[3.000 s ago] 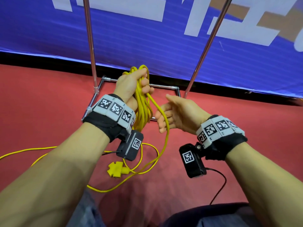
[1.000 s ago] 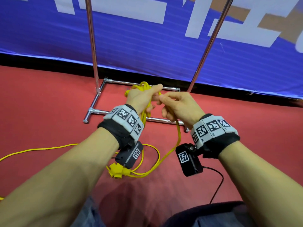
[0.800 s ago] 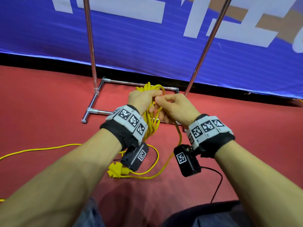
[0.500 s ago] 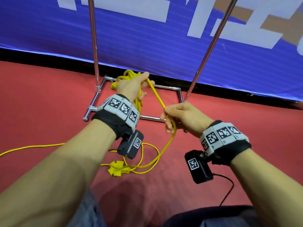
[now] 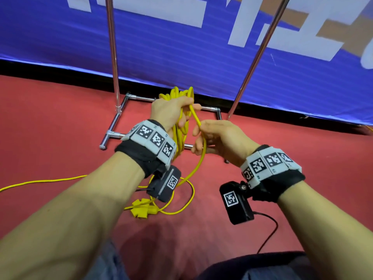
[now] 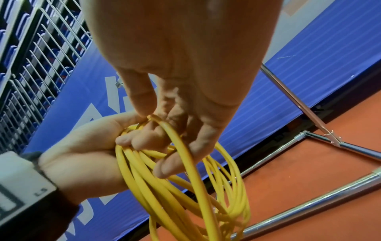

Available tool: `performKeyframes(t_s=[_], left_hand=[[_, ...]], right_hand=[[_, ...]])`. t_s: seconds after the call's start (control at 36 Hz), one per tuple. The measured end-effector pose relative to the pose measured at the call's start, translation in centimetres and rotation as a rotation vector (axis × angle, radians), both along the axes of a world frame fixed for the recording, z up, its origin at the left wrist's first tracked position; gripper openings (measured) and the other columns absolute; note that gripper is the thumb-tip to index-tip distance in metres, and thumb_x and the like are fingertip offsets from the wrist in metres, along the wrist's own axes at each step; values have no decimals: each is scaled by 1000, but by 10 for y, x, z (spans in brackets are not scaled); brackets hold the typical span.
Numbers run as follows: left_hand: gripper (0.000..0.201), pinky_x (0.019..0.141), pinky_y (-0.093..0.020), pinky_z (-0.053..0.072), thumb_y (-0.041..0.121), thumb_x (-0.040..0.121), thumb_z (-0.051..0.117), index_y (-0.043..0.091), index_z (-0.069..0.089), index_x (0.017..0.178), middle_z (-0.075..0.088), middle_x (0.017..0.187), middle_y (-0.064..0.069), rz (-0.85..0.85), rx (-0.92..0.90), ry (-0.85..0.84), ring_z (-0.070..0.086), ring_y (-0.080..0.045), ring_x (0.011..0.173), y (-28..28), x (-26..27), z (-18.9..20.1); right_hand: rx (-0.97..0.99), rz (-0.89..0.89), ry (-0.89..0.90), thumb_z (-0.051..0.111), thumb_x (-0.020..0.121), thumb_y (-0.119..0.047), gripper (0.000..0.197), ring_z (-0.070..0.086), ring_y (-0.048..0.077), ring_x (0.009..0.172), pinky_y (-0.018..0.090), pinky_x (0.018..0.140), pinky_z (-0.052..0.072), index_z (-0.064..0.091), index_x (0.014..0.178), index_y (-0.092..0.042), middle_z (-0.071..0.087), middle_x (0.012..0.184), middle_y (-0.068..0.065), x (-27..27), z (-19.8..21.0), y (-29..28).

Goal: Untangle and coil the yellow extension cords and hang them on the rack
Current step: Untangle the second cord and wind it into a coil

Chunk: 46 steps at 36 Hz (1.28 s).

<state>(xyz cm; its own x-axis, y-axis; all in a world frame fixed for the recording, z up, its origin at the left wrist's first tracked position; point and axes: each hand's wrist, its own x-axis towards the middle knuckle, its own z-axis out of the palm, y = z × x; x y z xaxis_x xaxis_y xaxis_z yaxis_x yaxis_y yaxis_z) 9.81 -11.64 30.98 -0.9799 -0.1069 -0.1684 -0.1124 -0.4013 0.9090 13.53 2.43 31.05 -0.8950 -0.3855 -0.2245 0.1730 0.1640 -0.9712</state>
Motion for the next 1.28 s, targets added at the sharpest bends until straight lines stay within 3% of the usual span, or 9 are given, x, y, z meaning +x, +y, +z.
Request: performKeyframes(t_s=[0.19,0.31,0.44,0.53,0.69,0.92,1.06,1.17,1.28], left_hand=[[11,48,-20,45,9,89,62,-2,61,89,72,67,-6,43,-41,-6,35,-12,27,-11,-6,-5],[39,41,-22,38,21,87,68,-12,64,108,58,42,2,-51,-66,-34,34,-21,41,-4,0,-10],[16,47,-29,40,9,79,73,0,63,71,49,42,-12,-65,-92,-49,40,-18,30,8,9,-12],[13,51,-27,42,7,82,69,0,67,71,67,72,-23,-69,-76,-2,41,-13,30,5,5,-7],[12,47,-21,45,3,88,60,-6,62,95,72,76,-16,32,78,28,37,-11,27,-13,-11,-1],[15,45,-20,43,16,84,70,5,60,85,74,90,-16,-31,-57,8,36,-11,28,-15,-9,-10],[23,46,-28,29,14,81,72,-9,69,86,58,46,-4,-158,-161,36,36,-17,36,-1,4,-15],[12,50,-28,36,6,81,69,0,70,71,60,48,-6,-157,-166,42,38,-18,37,3,5,-13],[14,53,-23,45,5,83,66,2,67,70,71,69,-11,-79,-142,53,39,-13,35,-3,-7,-8]], right_hand=[[62,103,33,39,101,-6,22,64,22,63,24,57,48,57,89,-1,65,70,12,3,-2,0],[62,56,116,39,102,-6,23,64,18,57,20,45,43,57,89,1,65,66,11,0,1,-7],[36,-60,147,37,105,-20,33,61,15,51,20,35,36,57,94,4,62,59,7,-5,5,-6],[47,-27,40,33,105,-34,45,61,20,46,21,39,41,58,87,-1,61,56,11,-1,2,-3],[43,138,-184,33,104,-19,33,68,33,66,36,66,57,58,90,-1,61,66,15,13,-3,9],[55,98,-17,31,105,-13,28,61,22,45,22,37,43,54,95,0,60,54,9,7,2,-1],[26,39,54,29,104,-9,30,57,19,36,17,30,31,52,90,4,58,48,10,-2,8,-9],[63,30,47,32,105,-16,32,58,21,39,19,33,34,54,90,3,57,49,10,-1,5,-4],[59,38,-41,36,104,-18,33,65,29,58,27,55,53,57,85,-1,57,58,12,6,1,4]])
